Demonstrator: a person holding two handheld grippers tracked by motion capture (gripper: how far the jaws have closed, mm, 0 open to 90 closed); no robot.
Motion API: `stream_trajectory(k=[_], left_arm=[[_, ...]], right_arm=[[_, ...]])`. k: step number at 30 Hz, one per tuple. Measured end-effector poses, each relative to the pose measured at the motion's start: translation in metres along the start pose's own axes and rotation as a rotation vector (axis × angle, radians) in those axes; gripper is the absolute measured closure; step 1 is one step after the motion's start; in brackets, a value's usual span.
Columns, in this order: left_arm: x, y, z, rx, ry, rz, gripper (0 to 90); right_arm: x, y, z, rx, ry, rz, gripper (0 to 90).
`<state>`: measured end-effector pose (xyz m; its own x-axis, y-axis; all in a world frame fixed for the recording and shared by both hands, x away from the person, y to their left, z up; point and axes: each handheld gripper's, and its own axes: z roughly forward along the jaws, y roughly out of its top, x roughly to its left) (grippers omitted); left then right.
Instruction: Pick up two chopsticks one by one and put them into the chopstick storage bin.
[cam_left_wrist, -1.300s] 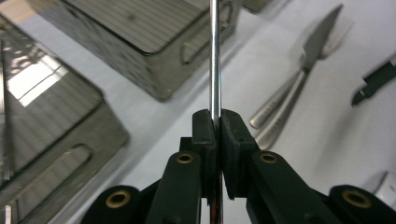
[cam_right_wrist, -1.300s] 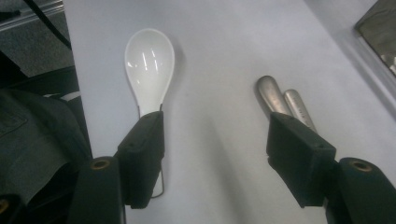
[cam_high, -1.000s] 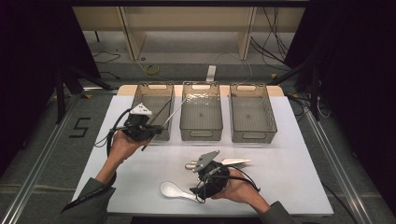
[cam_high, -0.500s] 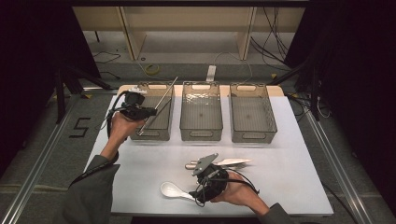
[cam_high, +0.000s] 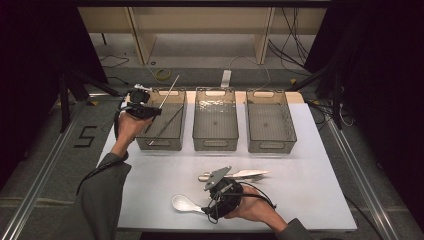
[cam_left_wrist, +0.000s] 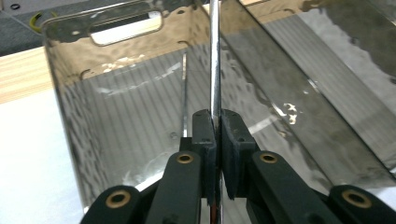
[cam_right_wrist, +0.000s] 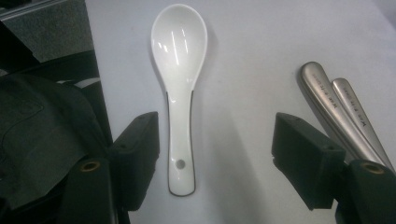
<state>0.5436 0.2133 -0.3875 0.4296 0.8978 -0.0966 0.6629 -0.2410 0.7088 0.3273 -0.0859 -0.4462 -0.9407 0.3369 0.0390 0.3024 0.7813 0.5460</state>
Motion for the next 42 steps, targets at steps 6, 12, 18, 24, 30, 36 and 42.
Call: stream_trajectory(k=[6,12,18,24,30,36,42], left_arm=[[0.01,-0.002,0.005,0.009,0.019,-0.021,84.5],[0.015,-0.005,0.011,0.015,0.031,-0.034,84.4],[0.016,-0.008,0.018,0.026,0.036,-0.042,83.9],[0.014,-0.008,0.019,0.023,0.023,-0.05,62.8],[0.004,-0.008,-0.002,-0.035,-0.03,-0.082,43.3],[-0.015,-0.024,-0.032,-0.119,-0.09,-0.056,29.6],[-0.029,-0.048,-0.048,-0.178,-0.135,-0.055,24.3]], right_arm=[[0.0,0.0,0.0,0.003,0.004,-0.003,33.1],[0.0,0.0,0.002,0.006,0.006,-0.001,33.2],[0.0,0.0,0.001,0.001,0.008,0.002,33.2],[-0.001,-0.001,0.0,0.003,0.007,0.003,33.2],[-0.002,-0.001,-0.001,0.001,0.002,0.006,33.2],[-0.001,0.0,-0.001,0.005,-0.002,0.005,33.2],[0.0,0.001,0.001,0.006,-0.004,0.012,34.2]])
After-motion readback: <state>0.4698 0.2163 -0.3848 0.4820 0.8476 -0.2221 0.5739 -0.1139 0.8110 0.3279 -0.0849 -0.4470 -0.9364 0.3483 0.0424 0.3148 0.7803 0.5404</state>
